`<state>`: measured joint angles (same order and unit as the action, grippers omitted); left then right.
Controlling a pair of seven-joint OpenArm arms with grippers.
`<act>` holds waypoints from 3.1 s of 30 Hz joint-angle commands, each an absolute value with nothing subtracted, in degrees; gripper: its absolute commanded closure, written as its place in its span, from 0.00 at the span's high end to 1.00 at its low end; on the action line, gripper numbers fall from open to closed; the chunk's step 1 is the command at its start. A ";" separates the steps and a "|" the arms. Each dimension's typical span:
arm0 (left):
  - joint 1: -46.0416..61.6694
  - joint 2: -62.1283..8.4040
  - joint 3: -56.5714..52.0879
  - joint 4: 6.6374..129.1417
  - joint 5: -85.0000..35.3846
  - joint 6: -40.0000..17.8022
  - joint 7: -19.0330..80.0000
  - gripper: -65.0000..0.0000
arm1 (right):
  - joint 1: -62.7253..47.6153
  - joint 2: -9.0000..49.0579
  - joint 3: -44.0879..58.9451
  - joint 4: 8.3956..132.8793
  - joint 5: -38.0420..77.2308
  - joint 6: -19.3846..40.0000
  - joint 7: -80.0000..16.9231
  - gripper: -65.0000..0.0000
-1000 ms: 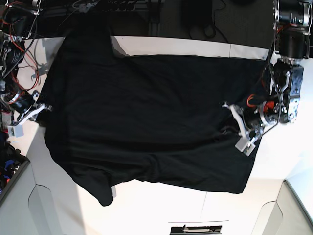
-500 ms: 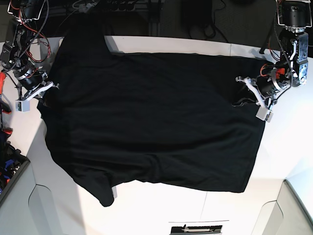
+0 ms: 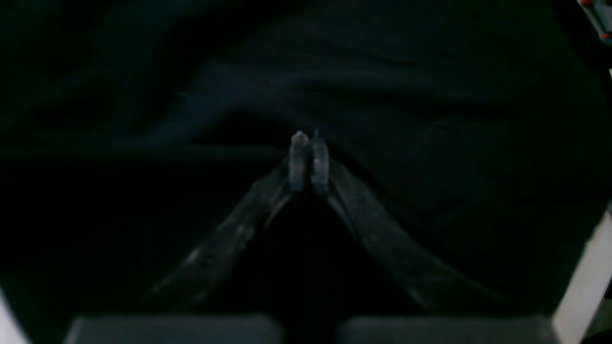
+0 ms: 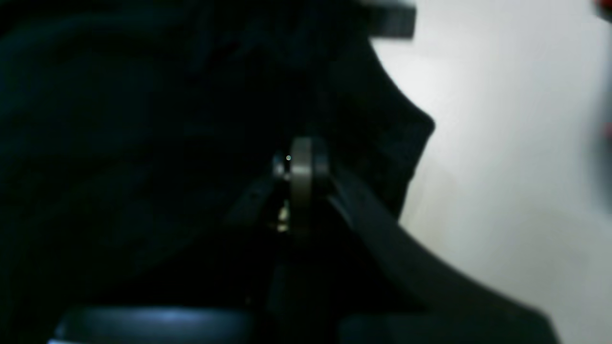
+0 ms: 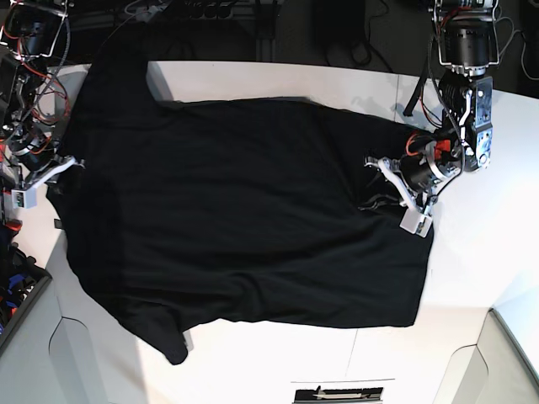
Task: Layout the t-shirt on the table in an organized manner, then fold the t-shirt properly
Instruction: 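Smooth the shirt's edge with the left gripper and release, then lift both grippers off the shirt and move them to its corners, then grasp the shirt's hem corners with both grippers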
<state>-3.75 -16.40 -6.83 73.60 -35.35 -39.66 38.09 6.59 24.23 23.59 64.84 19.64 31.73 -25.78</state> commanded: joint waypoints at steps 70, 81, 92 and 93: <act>23.64 -24.58 -21.93 90.94 -47.72 -40.00 41.21 0.60 | -25.56 21.69 44.49 82.32 55.51 33.28 -50.00 0.28; 22.37 -24.10 -16.53 90.89 -44.23 -40.00 40.47 0.59 | -25.52 21.71 43.75 82.56 56.18 33.50 -49.98 0.28; 21.93 -20.80 -16.51 90.89 -40.40 -40.00 40.23 0.52 | -25.06 20.18 37.78 82.56 55.94 33.50 -49.91 0.28; 21.93 -20.80 -16.51 90.89 -40.42 -40.00 40.23 0.51 | -25.08 19.75 37.78 82.56 55.96 33.50 -49.91 0.28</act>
<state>21.69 -20.32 -16.47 90.50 -41.56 -39.92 38.50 -24.60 19.33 37.85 82.28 57.63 33.91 -48.01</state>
